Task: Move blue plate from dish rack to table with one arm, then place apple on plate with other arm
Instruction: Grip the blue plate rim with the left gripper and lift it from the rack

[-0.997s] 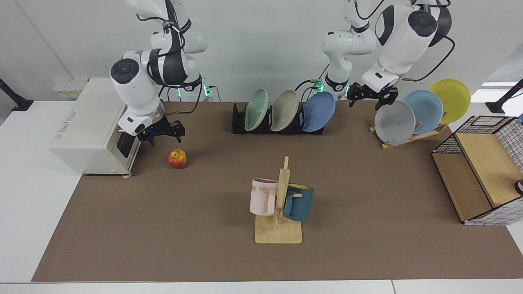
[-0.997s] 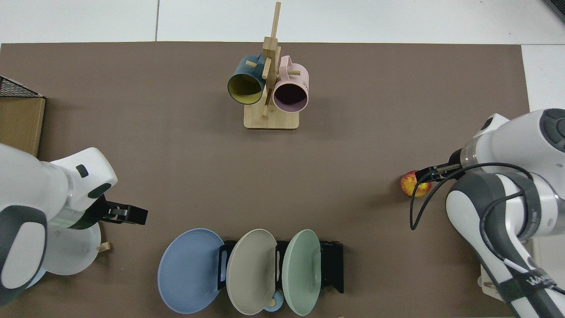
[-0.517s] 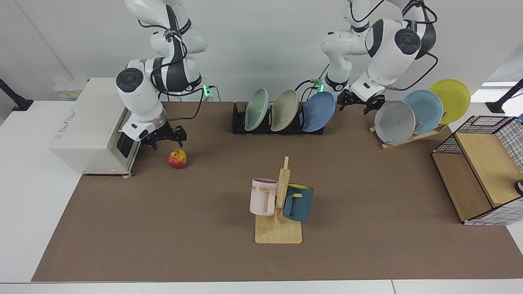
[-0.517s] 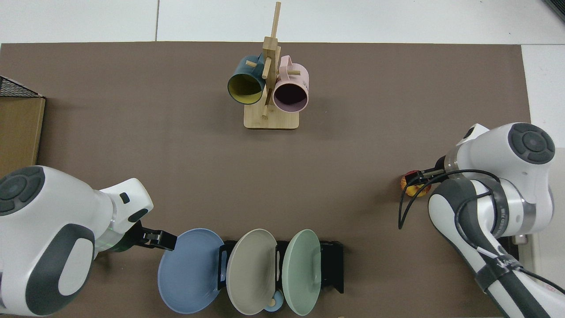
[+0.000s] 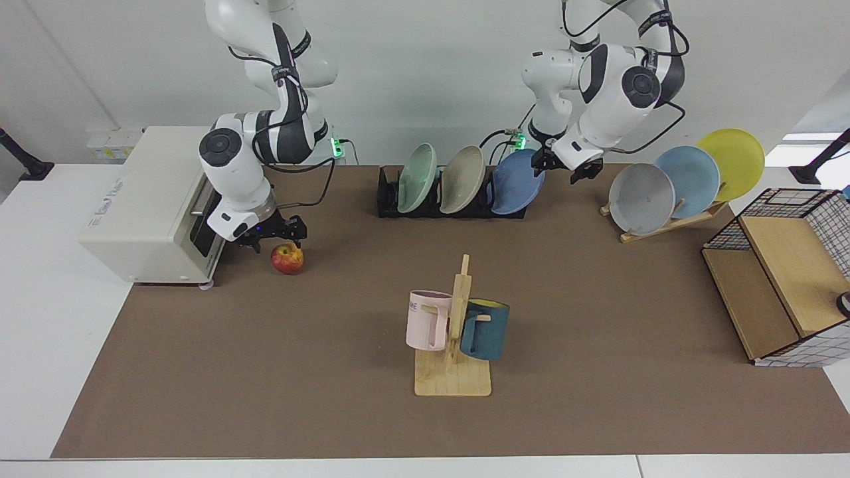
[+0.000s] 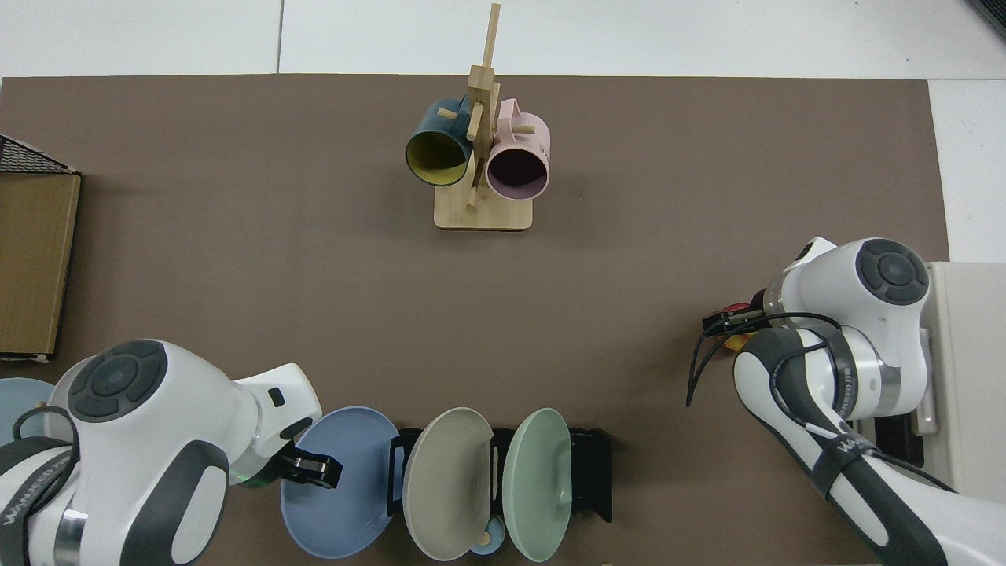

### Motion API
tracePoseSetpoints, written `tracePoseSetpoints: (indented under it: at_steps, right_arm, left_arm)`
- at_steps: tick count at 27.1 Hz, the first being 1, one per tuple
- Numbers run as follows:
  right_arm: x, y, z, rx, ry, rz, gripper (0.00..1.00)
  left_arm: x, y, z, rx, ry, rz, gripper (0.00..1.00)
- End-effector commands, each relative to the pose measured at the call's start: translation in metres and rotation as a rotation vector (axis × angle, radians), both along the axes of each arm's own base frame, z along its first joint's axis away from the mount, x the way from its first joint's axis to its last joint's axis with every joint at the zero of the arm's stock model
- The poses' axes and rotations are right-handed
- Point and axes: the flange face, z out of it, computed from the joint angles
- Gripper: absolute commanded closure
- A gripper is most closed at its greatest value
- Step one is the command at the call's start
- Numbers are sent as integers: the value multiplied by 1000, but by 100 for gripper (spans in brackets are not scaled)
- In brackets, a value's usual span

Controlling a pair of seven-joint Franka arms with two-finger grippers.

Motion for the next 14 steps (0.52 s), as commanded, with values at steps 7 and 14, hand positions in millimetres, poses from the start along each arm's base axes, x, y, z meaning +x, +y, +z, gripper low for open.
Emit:
tracePoseSetpoints:
  at_steps: [7, 14]
  right_arm:
    - [-3, 1, -13, -11, -1, -24, 0]
    - [-4, 1, -17, -12, 8, -28, 5]
  left_arm:
    - [-14, -18, 10, 1, -31, -28, 73]
    - [3, -10, 42, 60, -96, -39, 92]
